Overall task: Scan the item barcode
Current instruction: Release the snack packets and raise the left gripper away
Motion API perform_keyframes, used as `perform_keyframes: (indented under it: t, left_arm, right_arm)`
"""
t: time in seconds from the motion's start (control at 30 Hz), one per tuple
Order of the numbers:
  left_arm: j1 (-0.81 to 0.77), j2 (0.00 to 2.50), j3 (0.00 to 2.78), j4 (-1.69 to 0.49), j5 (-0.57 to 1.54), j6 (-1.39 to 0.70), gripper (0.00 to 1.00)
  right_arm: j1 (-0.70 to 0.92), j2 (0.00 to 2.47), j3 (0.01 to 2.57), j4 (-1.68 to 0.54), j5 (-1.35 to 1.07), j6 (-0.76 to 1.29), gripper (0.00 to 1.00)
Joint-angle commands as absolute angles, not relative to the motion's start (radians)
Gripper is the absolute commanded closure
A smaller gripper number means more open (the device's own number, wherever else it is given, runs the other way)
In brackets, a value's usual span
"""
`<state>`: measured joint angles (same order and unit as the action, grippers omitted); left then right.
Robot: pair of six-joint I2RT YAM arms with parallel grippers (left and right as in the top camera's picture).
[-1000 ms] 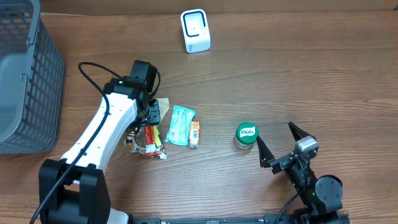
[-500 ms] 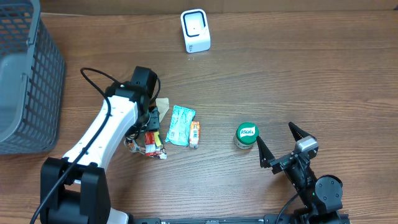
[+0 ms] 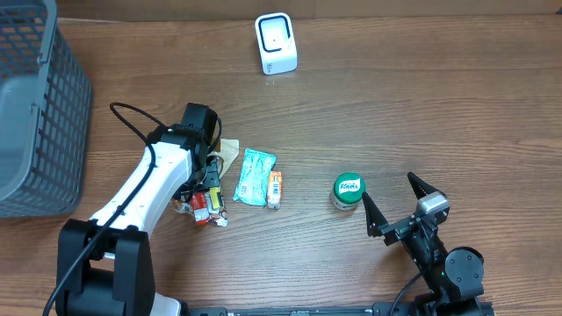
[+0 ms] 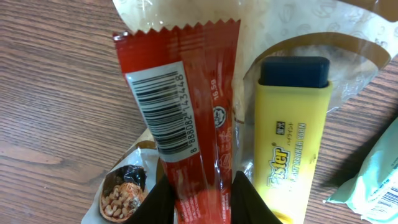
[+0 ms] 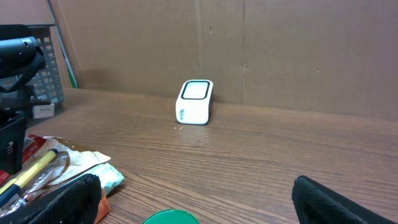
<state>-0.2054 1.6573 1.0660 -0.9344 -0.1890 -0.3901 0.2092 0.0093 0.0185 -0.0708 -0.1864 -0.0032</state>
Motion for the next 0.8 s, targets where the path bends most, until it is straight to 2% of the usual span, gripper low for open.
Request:
perform_keyframes:
  t: [0.0,0.13,0.33,0.53,0.77]
  left_arm:
    - [-0.2,1.66,1.06,-0.934,-0.213,-0.393,0.82]
    - [-0.19,1.66,1.082,-0.951,-0.209,-0.393,0.81]
    - [-0.141,1.653,1.241,-1.047,-0.21,-0.392,0.67]
    - [-0.075,1.653,1.38,-1.13,-0.204,-0.389,0.65]
    - [-0.003,1.653,1.407,-1.122,0.001,-0.388,0.59]
  right_arm:
    - [0.205,0.003,0.008,-0.065,-0.185,-0.003,0.0]
    - [0.205,0.003,0.008,-0.065,-0.185,-0.003,0.0]
    - [0.205,0.003,0.008,-0.065,-0.185,-0.003,0.0]
    - [0.205,0.003,0.008,-0.065,-0.185,-0.003,0.0]
    - [0.205,0.003,0.008,-0.065,-0.185,-0.003,0.0]
